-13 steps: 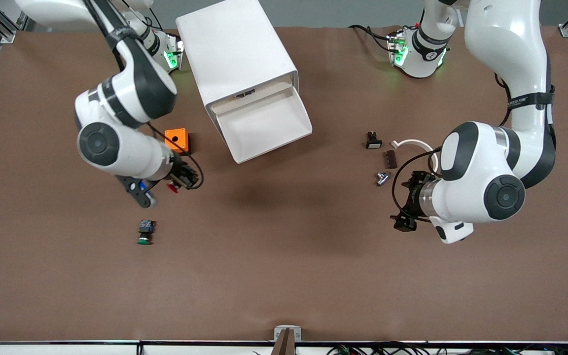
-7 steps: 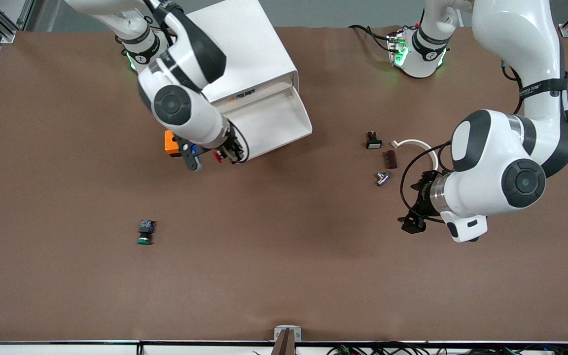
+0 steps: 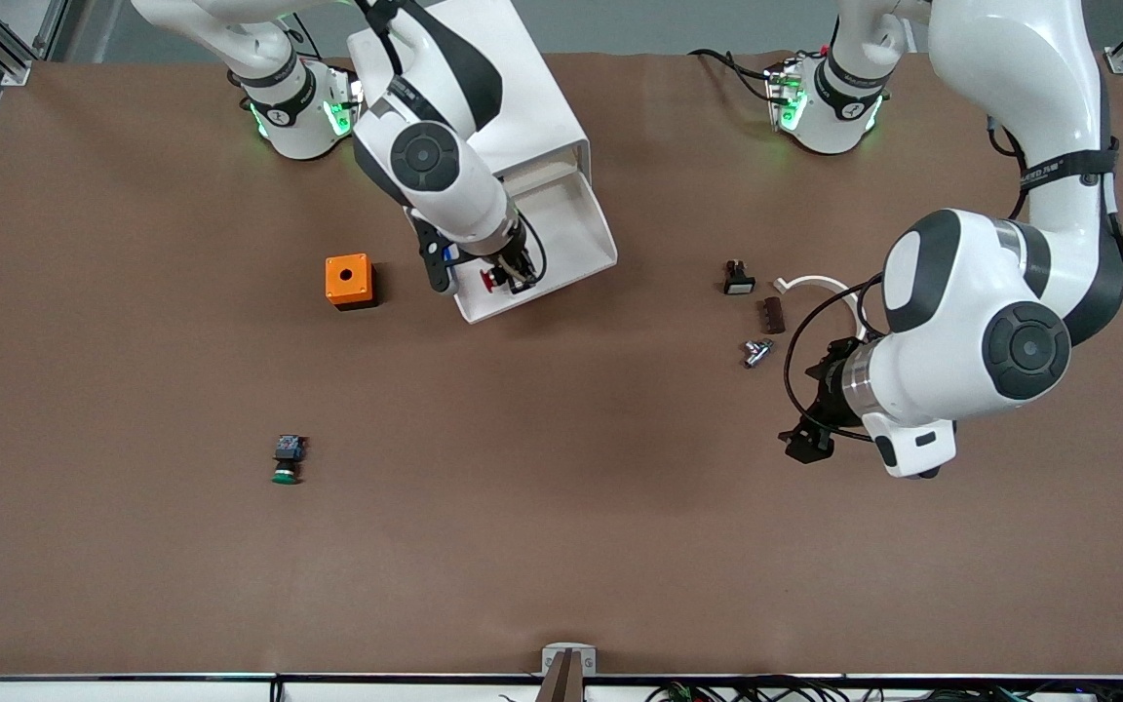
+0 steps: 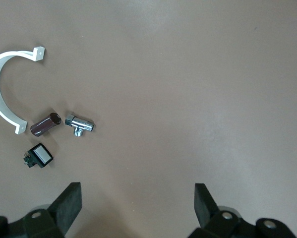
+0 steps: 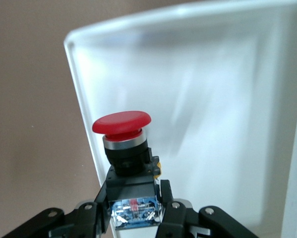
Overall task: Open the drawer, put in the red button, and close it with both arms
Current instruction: 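Lower the red button into the drawer and open the right gripper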
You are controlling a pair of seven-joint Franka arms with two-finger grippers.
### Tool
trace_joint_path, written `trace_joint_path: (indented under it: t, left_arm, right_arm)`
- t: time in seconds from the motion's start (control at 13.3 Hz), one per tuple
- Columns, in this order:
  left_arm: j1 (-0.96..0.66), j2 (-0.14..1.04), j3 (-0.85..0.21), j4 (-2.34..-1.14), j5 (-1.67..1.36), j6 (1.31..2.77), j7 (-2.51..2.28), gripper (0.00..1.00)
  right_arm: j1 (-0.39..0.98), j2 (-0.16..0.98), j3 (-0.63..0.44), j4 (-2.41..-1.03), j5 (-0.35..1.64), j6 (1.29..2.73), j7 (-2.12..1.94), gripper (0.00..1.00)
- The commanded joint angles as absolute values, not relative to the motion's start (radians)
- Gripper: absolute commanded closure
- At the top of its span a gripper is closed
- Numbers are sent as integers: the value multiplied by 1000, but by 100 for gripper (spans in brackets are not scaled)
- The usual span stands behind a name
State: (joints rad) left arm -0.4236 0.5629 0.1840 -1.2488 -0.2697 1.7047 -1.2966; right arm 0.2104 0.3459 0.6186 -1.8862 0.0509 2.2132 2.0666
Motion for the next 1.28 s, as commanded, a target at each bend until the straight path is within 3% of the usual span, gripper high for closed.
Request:
trace_joint_path:
  t: [0.0, 0.15, 0.23, 0.53, 0.75, 0.9, 1.06, 1.21]
  left_arm:
    - [-428, 549, 183, -1267, -249, 1718, -1281, 0]
    - [-428, 551, 181, -1267, -249, 1736, -1276, 0]
    - [-428, 555, 181, -1267, -249, 1746, -1246, 0]
    - [-433, 595, 173, -1269, -255, 1775, -1160, 0]
    - [-466, 652, 120, -1269, -250, 1848, -1085, 0]
    - [-515, 679, 115, -1269, -250, 1888, -1011, 0]
    - [-579, 689, 115, -1269, -252, 1896, -997, 0]
    - [-655, 692, 115, -1296, -244, 1896, -991, 0]
  right_arm:
    - [236, 314, 621, -1924, 3, 2258, 2156, 64]
    - [258, 331, 621, -1924, -63, 2264, 2209, 32]
    - [267, 334, 623, -1919, -86, 2264, 2213, 5]
    - [184, 333, 621, -1837, -109, 2215, 2133, 1]
    - [97, 333, 615, -1662, -97, 1980, 1891, 1]
    - [55, 328, 601, -1608, -94, 1901, 1704, 0]
    - [46, 321, 536, -1544, -45, 1798, 1517, 0]
    - [52, 314, 403, -1450, 70, 1674, 1267, 0]
